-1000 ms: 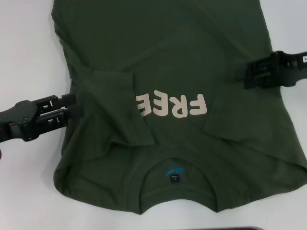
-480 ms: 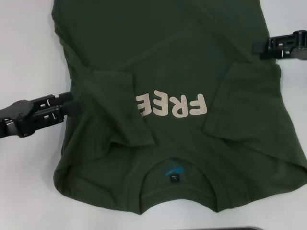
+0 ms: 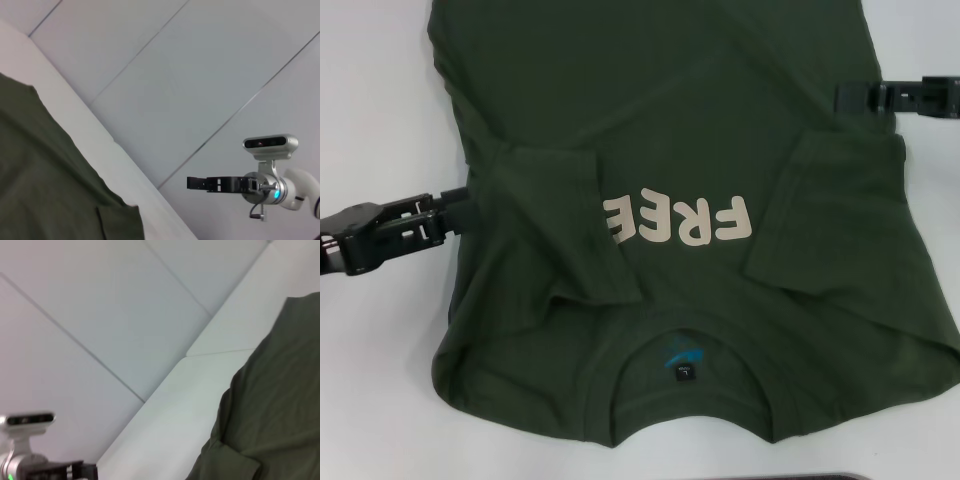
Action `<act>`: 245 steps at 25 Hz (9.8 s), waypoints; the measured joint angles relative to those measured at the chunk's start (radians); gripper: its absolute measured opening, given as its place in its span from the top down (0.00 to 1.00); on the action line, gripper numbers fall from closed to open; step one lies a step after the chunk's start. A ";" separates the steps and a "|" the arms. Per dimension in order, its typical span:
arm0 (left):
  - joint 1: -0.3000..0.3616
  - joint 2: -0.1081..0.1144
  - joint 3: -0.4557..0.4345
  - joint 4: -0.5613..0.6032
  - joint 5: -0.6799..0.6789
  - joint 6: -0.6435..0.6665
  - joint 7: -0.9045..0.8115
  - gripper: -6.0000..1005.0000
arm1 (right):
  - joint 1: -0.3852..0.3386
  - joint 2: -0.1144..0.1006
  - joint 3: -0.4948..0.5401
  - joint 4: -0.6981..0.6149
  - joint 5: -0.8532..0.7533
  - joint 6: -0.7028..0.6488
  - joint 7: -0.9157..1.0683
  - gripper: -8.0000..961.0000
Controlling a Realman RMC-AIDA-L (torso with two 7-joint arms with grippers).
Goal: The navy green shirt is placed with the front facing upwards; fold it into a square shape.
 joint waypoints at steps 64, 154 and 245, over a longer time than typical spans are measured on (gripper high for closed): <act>0.140 -0.073 0.070 -0.238 0.349 -0.168 -0.432 0.39 | -0.108 -0.005 0.078 -0.011 -0.004 -0.013 -0.049 0.08; 0.049 -0.031 0.145 -0.127 0.369 -0.104 -0.580 0.93 | -0.122 -0.082 0.137 -0.028 -0.276 -0.075 0.085 0.08; 0.027 -0.009 0.079 -0.031 0.400 -0.176 -0.610 0.96 | -0.116 -0.097 0.138 -0.034 -0.416 -0.139 0.138 0.08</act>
